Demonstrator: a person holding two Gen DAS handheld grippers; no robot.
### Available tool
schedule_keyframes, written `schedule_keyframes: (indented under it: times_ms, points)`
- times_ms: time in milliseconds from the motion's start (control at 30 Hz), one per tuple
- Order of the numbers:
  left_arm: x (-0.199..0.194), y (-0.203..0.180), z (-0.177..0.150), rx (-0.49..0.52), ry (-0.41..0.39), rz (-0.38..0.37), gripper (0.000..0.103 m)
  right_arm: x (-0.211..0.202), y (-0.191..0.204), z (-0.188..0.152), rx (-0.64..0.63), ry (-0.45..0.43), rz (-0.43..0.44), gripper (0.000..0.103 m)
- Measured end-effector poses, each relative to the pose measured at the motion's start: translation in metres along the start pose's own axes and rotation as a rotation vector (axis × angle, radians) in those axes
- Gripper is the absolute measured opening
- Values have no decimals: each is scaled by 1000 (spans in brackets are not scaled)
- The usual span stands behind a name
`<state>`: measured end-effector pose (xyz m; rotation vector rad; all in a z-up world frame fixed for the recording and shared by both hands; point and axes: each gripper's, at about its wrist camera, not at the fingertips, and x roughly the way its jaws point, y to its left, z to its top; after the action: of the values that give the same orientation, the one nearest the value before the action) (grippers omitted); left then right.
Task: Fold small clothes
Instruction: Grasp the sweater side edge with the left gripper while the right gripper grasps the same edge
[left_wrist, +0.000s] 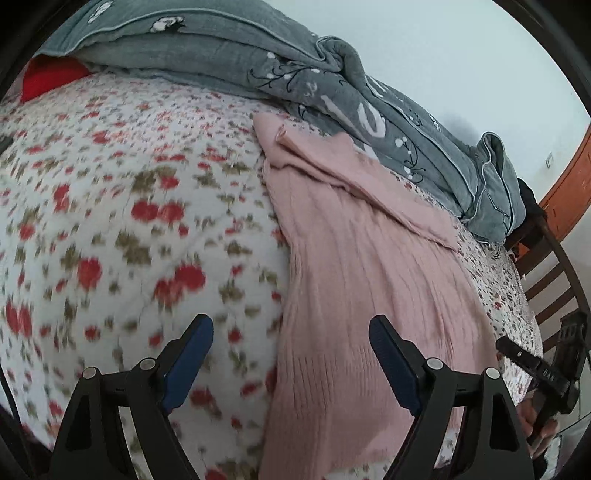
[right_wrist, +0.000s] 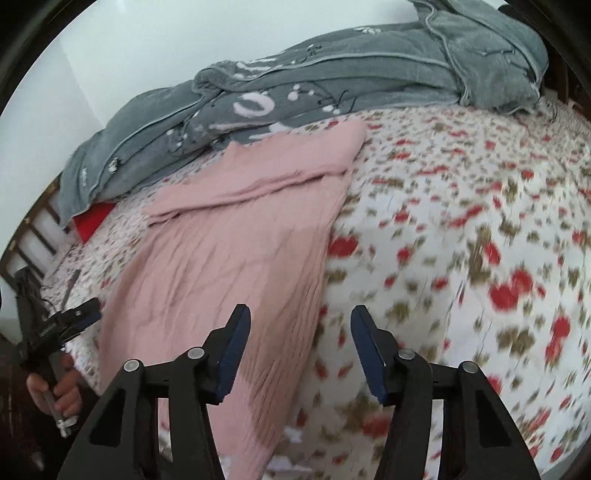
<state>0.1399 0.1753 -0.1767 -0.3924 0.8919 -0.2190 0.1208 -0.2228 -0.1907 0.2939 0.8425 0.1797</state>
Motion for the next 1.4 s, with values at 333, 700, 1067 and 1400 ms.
schedule_keyframes:
  times_ms: [333, 700, 1067, 1400]
  points:
    - [-13, -7, -41, -8, 55, 8, 69, 5, 29, -60, -223, 36, -70, 5]
    - [-18, -17, -64, 61, 61, 133, 57, -6, 12, -80, -204, 12, -127, 6]
    - [-8, -18, -65, 55, 54, 170, 51, -20, 15, -95, -246, -51, -200, 21]
    - [-2, -12, -67, 29, 65, 130, 43, -10, 16, -89, -187, 20, -165, 21]
